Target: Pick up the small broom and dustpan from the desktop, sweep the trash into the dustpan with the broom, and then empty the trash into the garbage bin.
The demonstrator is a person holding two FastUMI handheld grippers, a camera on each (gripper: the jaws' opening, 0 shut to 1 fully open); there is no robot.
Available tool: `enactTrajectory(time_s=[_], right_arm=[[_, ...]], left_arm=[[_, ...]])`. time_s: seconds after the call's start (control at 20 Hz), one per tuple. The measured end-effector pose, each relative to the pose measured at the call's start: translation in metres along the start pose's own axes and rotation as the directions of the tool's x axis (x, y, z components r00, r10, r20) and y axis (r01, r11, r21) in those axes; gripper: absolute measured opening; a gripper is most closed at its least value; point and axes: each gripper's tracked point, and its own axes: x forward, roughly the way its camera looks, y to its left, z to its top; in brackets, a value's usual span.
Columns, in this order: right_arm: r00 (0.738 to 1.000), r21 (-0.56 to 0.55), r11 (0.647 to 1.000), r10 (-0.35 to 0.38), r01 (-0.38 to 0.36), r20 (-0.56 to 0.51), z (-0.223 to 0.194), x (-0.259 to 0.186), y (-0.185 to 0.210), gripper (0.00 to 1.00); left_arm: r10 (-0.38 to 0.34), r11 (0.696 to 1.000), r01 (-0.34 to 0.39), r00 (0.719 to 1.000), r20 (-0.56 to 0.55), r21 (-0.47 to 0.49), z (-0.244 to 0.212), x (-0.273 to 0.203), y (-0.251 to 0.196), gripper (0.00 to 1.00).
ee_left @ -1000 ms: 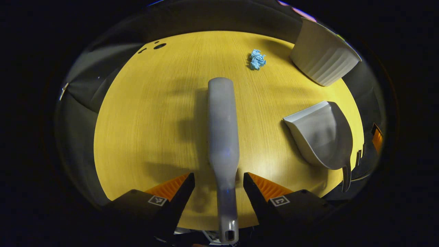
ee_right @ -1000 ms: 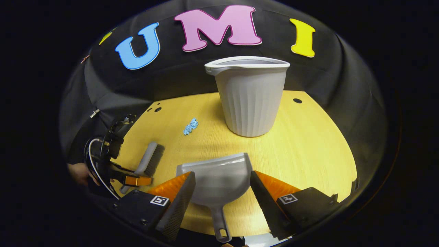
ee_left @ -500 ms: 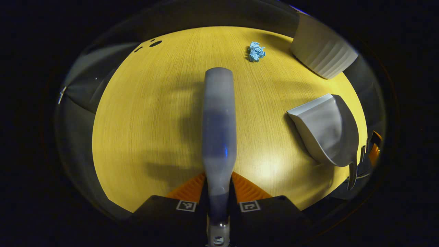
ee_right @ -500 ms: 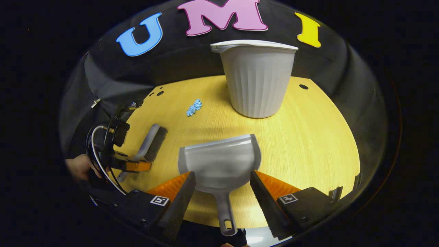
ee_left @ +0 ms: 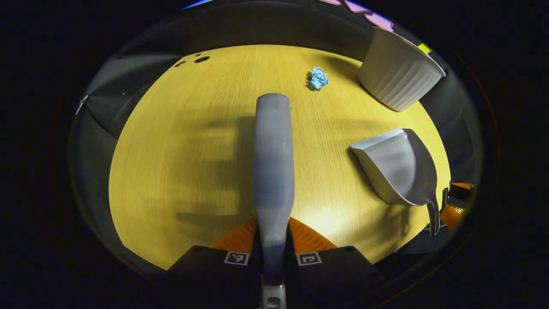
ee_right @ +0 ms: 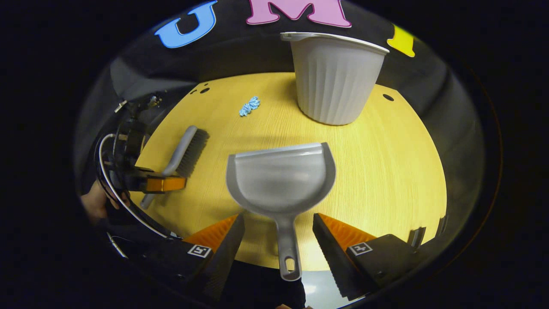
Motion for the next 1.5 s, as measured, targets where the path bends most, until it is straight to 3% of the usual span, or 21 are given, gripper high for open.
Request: enactTrajectory(time_s=[0.45,0.95,1.0,1.05,1.1,1.2,1.3,1.4,1.45,1.5], right_arm=[[0.987,-0.009,0.997,-0.076,0.076,-0.144,-0.031,0.042,-0.016,0.99],[0.967,-0.012,0.994,-0.109,0.109,-0.229,-0.043,0.077,-0.022,0.96],[0.965,-0.007,0.994,-0.106,0.108,-0.24,-0.047,0.08,-0.021,0.94],[0.963,-0.001,0.994,-0.106,0.109,-0.247,-0.048,0.081,-0.019,0.81],[0.963,0.006,0.994,-0.102,0.107,-0.248,-0.048,0.084,-0.018,0.74],[0.962,-0.006,0.994,-0.104,0.106,-0.253,-0.044,0.088,-0.016,0.72],[0.96,0.004,0.995,-0.098,0.103,-0.261,-0.042,0.086,-0.017,0.43],[0.952,-0.004,0.997,-0.077,0.079,-0.295,-0.043,0.086,-0.016,0.4],[0.948,-0.01,0.998,-0.065,0.065,-0.313,-0.043,0.086,-0.016,0.34],[0.941,-0.018,0.998,-0.055,0.052,-0.335,-0.044,0.085,-0.016,0.4]], left_arm=[[0.029,0.999,-0.031,0.994,0.107,0.016,0.04,-0.04,0.039,0.26],[0.072,0.997,-0.075,0.991,0.113,0.028,0.08,-0.038,0.056,0.26],[0.066,0.997,-0.069,0.991,0.113,0.026,0.085,-0.037,0.053,0.26],[0.061,0.997,-0.065,0.992,0.108,0.029,0.089,-0.034,0.05,0.26],[0.061,0.997,-0.066,0.992,0.107,0.037,0.094,-0.033,0.049,0.26],[0.06,0.996,-0.067,0.993,0.105,0.06,0.103,-0.026,0.045,0.26],[0.059,0.993,-0.067,0.994,0.091,0.093,0.109,-0.021,0.042,0.26],[0.06,0.988,-0.07,0.995,0.077,0.135,0.116,-0.012,0.044,0.26],[0.059,0.985,-0.07,0.996,0.071,0.156,0.121,-0.007,0.044,0.26],[0.057,0.982,-0.068,0.996,0.065,0.175,0.127,-0.003,0.045,0.26]])
